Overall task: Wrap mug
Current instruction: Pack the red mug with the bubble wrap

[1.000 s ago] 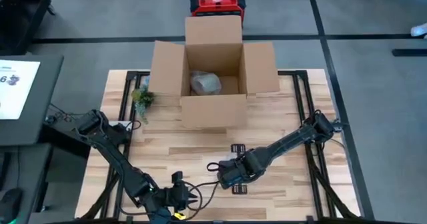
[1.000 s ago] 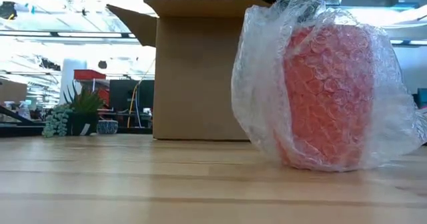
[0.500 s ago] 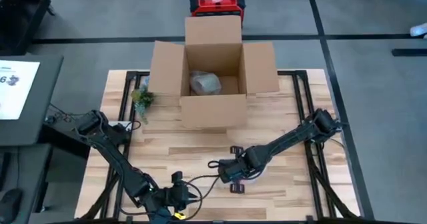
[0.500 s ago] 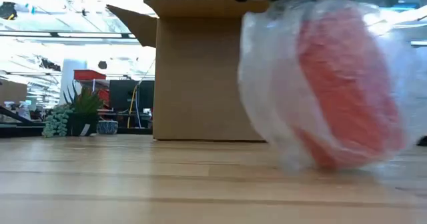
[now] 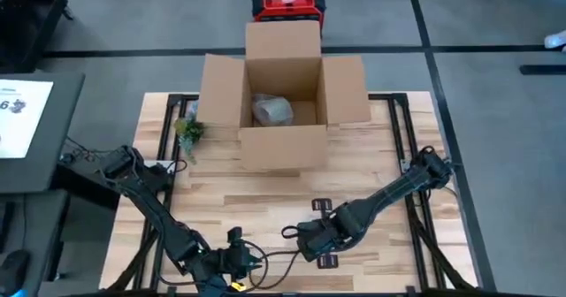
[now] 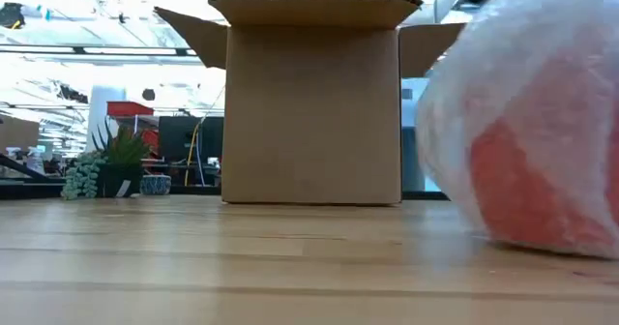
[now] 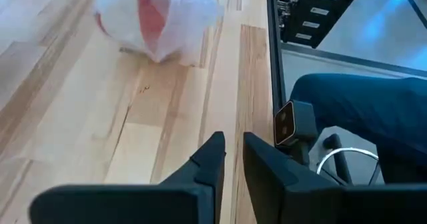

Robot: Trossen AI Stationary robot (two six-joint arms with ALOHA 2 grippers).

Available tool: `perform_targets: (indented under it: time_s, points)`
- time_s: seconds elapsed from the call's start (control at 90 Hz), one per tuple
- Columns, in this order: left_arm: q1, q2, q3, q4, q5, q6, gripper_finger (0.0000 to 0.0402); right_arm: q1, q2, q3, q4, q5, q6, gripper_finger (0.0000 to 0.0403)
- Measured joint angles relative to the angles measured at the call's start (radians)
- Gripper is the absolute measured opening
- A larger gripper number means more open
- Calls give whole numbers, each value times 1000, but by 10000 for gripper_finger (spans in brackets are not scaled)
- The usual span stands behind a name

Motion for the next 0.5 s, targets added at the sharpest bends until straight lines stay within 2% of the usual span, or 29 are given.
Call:
perform_targets:
  time_s: [0.156, 0.367, 0.5]
  points:
    - [0, 0, 0, 0, 0, -1, 36, 3, 0, -131, -23, -1, 79, 0]
    - [0, 0, 0, 1, 0, -2, 36, -32, -10, -341, 164, -4, 95, 0]
    - [0, 0, 0, 1, 0, -9, 36, -44, -10, -363, 215, -55, 59, 0]
